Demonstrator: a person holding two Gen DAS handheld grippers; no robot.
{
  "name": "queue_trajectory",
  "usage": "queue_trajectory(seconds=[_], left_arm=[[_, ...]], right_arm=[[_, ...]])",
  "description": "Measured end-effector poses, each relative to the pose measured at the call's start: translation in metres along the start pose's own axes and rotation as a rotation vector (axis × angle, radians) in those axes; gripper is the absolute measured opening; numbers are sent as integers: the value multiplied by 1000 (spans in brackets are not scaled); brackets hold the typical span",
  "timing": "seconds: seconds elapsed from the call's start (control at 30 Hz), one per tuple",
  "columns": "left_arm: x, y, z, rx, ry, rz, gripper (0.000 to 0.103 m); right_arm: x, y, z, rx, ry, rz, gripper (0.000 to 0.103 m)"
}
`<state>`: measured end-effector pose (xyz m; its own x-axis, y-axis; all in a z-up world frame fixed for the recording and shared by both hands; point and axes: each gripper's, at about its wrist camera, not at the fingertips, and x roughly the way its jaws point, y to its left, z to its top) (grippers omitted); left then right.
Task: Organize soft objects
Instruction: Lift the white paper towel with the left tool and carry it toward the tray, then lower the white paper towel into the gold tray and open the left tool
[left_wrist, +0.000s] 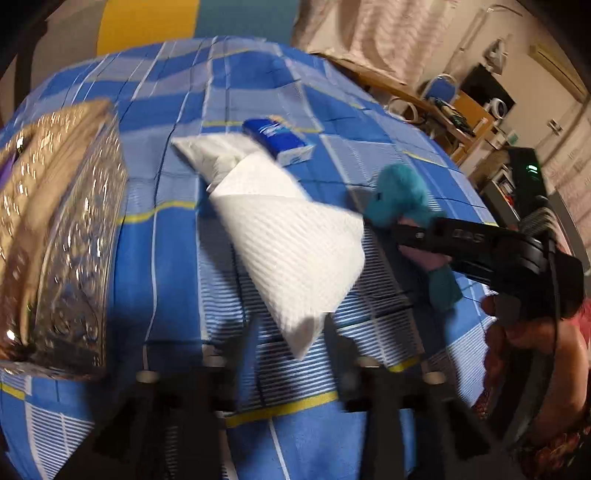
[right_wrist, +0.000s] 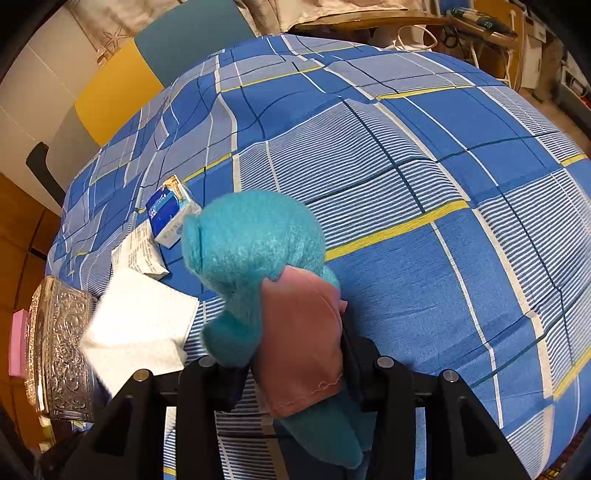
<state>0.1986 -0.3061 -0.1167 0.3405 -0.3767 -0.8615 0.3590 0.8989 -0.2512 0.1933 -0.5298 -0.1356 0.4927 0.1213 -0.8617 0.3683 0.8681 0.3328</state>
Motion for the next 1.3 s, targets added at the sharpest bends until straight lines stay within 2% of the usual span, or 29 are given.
queue_trajectory(seconds=[0.07, 0.17, 0.23, 0.27, 0.3, 0.33, 0.37, 0.47, 0.67, 0.87, 1.07, 1.3], left_arm=[[3, 5, 5, -45, 2, 9, 44], [8, 4, 20, -39, -27, 43, 55], [13, 3, 26, -37, -39, 68, 56], [17, 3, 29, -44, -43, 56, 55], [20, 6, 29, -55, -37, 40, 49], [23, 7, 29, -65, -31, 27, 26], [24, 7, 28, -73, -21, 15, 17], [20, 2, 21, -30, -33, 47, 10], [-21, -2, 4, 31, -106, -25, 7], [-83, 6, -15, 79, -201, -87, 7], [-127, 30, -24, 56, -264, -115, 7], [-172, 77, -38, -32, -319, -127, 7]], right_arm=[[0, 0, 0, -1, 0, -1, 45], [0, -1, 0, 1, 1, 0, 45], [1, -1, 1, -2, 2, -1, 45], [1, 0, 1, -2, 2, -1, 45], [1, 0, 1, -2, 1, -1, 45], [2, 0, 1, -3, 1, -1, 45], [2, -1, 2, -5, 1, 0, 45], [3, 0, 2, -16, -1, -5, 46], [5, 9, -1, -89, -19, -51, 44], [4, 4, 0, -84, -27, -36, 41], [3, 10, -7, -134, -49, -72, 38], [2, 12, -10, -143, -61, -86, 36]])
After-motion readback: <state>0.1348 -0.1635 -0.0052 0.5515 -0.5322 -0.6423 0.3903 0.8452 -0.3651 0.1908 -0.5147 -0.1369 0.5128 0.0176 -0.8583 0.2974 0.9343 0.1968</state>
